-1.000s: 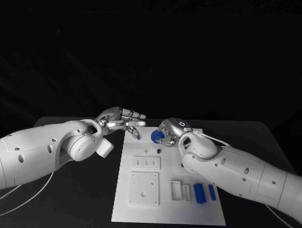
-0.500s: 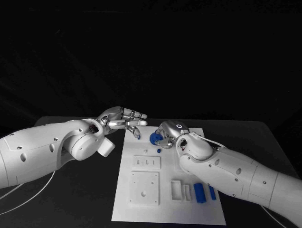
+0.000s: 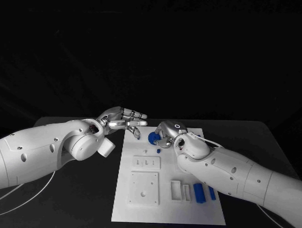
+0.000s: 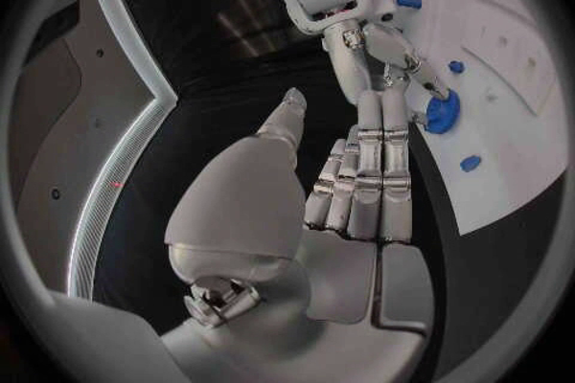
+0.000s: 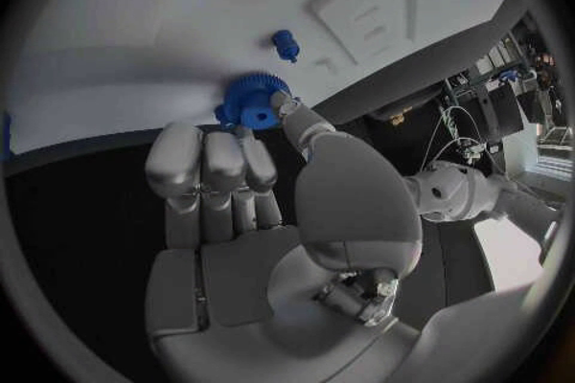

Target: Assemble the parts on the task board

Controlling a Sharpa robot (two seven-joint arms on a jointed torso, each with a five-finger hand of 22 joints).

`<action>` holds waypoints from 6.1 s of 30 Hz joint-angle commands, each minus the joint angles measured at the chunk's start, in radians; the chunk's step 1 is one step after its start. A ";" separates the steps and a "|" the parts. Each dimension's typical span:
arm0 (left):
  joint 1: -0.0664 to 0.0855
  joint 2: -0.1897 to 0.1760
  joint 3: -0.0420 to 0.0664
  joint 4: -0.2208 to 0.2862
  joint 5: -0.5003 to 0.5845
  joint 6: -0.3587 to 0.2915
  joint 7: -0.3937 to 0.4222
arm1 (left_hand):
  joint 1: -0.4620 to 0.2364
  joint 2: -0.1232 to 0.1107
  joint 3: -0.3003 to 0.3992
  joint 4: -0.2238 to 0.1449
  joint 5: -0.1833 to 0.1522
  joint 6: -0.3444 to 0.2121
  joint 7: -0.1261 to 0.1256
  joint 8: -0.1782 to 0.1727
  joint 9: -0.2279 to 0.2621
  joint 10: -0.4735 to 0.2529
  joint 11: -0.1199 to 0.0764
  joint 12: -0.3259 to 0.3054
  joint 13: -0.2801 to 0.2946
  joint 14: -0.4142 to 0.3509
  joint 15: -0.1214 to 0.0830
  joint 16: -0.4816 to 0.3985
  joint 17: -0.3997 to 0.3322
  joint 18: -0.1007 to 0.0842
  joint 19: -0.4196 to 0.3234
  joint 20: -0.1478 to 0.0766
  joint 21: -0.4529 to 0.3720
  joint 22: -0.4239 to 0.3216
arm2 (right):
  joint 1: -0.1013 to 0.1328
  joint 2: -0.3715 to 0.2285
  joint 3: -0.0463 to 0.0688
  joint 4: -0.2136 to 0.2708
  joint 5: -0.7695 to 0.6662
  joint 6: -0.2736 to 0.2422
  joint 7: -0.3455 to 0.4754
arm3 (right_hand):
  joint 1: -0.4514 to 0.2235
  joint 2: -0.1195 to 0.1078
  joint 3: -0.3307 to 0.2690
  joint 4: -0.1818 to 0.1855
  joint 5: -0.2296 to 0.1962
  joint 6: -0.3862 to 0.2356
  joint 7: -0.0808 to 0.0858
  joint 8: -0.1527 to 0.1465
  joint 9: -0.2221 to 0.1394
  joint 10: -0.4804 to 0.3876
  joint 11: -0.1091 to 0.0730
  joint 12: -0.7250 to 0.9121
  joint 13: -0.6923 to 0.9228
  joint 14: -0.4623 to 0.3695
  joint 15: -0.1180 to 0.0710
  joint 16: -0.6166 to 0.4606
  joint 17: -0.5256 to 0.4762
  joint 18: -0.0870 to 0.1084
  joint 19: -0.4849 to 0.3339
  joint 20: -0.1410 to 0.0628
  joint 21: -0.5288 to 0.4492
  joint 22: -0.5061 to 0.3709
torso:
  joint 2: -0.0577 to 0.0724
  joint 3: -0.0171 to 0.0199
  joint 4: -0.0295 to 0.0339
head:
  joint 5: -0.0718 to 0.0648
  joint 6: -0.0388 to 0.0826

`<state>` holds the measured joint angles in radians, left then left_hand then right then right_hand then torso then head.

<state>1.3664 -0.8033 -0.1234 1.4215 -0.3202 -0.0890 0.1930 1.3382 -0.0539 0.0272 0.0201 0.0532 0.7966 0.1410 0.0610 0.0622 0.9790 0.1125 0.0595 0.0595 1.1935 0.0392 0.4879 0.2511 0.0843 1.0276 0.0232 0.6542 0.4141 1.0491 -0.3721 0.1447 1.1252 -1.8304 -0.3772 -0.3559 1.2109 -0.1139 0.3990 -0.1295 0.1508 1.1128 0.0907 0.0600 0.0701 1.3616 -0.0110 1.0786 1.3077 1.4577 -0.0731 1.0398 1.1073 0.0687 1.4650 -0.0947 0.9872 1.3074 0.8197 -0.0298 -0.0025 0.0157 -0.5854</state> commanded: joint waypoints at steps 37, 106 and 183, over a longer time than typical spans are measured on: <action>-0.004 0.009 0.001 -0.015 -0.001 0.017 0.001 | -0.005 0.017 -0.004 -0.008 -0.004 -0.007 0.002 -0.003 -0.001 -0.006 0.001 0.001 0.000 -0.004 0.003 0.006 0.000 0.012 -0.009 0.001 0.007 -0.001 | -0.003 -0.003 -0.004 -0.015 0.058 0.053 0.023 | -0.164 -0.069 -0.002 0.209 -0.103 -0.040 -0.003 0.004 0.001 -0.012 -0.002 -0.034 0.006 -0.002 -0.009 -0.018 0.000 -0.011 0.047 -0.010 -0.016 0.132 | 0.000 0.0016 -0.0034 | -0.002 -0.001; -0.036 -0.021 0.000 -0.030 0.082 -0.087 0.087 | -0.002 0.072 -0.038 -0.035 0.007 0.149 0.011 0.004 0.006 0.240 -0.020 0.005 0.004 0.014 -0.004 0.025 0.017 0.012 -0.002 -0.008 0.031 0.014 | -0.051 -0.331 0.100 -0.121 0.426 0.056 0.458 | 0.040 -0.025 -0.065 -0.032 0.070 -0.079 0.020 0.003 -0.001 -0.036 0.010 -0.051 -0.012 -0.005 0.002 -0.064 -0.011 -0.011 0.032 0.002 -0.067 0.125 | -0.008 0.0138 -0.0204 | -0.023 -0.003; -0.042 -0.010 0.000 -0.040 0.072 -0.050 0.059 | -0.002 0.081 -0.039 -0.044 0.008 0.150 0.011 0.003 0.006 0.235 -0.019 0.004 0.004 0.011 -0.003 0.028 0.018 0.014 -0.005 -0.007 0.033 0.018 | -0.070 -0.243 0.100 -0.162 0.405 0.002 0.416 | 0.040 0.070 -0.074 -0.075 -0.011 0.100 -0.038 0.003 0.171 -0.018 -0.022 -0.030 0.012 0.001 -0.023 -0.053 0.020 -0.023 0.036 -0.023 -0.038 0.130 | -0.011 0.0135 -0.0234 | -0.010 -0.010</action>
<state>1.3246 -0.8165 -0.1238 1.3797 -0.2433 -0.1504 0.2511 1.3363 0.0164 -0.0105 -0.0173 0.0572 0.9519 0.1533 0.0667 0.0691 1.2219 0.0911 0.0675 0.0642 1.2092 0.0342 0.5104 0.2681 0.0918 1.0239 0.0125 0.6815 0.4308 0.9791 -0.6134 0.2452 0.9517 -1.4035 -0.3705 0.0781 1.2518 -0.0484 0.3216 -0.2096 0.1432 1.2155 0.0576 0.0608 0.1550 1.3439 -0.0288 1.0448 1.3074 1.4575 -0.0876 0.9836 1.1272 0.0525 1.4650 -0.1127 0.9476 1.3073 0.8099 -0.0157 -0.0244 0.0054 -0.5967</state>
